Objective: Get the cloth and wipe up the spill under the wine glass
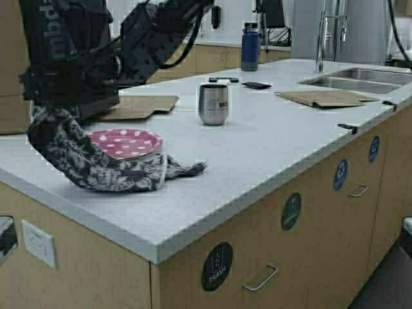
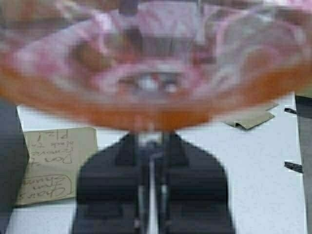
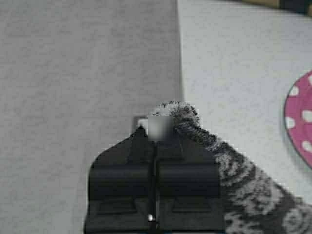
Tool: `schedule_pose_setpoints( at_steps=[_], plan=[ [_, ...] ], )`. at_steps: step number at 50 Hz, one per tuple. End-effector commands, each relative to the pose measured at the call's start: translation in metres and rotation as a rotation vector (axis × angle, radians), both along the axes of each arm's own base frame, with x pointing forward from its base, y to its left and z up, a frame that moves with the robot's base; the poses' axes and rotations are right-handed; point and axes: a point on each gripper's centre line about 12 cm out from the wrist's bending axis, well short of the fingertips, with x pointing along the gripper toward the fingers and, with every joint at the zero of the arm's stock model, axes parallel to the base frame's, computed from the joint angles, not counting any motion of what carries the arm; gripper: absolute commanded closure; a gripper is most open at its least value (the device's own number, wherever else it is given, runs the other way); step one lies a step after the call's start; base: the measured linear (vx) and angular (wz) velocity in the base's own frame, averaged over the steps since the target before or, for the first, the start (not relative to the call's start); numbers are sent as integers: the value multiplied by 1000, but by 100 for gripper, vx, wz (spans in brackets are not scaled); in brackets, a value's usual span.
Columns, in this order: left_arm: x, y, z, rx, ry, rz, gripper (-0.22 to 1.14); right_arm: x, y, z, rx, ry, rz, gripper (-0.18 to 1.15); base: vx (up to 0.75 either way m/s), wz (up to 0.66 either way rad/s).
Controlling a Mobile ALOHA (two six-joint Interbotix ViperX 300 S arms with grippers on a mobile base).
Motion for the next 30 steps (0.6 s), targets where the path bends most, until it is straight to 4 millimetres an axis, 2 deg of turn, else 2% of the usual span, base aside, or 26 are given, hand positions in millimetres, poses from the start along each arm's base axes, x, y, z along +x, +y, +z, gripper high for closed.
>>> schedule_pose_setpoints(
  at_steps=[1, 6, 11, 17, 22, 30],
  plan=[
    [-1, -1, 17, -9, -47, -3, 71, 24, -27, 17, 8, -17, -59, 91, 0, 0],
    [1, -2, 12, -6, -35, -4, 71, 46, -69, 0, -36, 18, -138, 91, 0, 0],
    [6, -3, 3, 0, -19, -5, 71, 72, -121, -21, -74, 56, -240, 91, 0, 0],
    [12, -5, -13, 3, -1, -11, 71, 89, -161, -36, -97, 80, -321, 91, 0, 0],
    [15, -7, -33, 9, 14, -22, 71, 94, -177, -45, -114, 97, -351, 91, 0, 0],
    [20, -11, -72, 8, 43, -42, 71, 92, -181, -59, -137, 115, -353, 91, 0, 0]
  ],
)
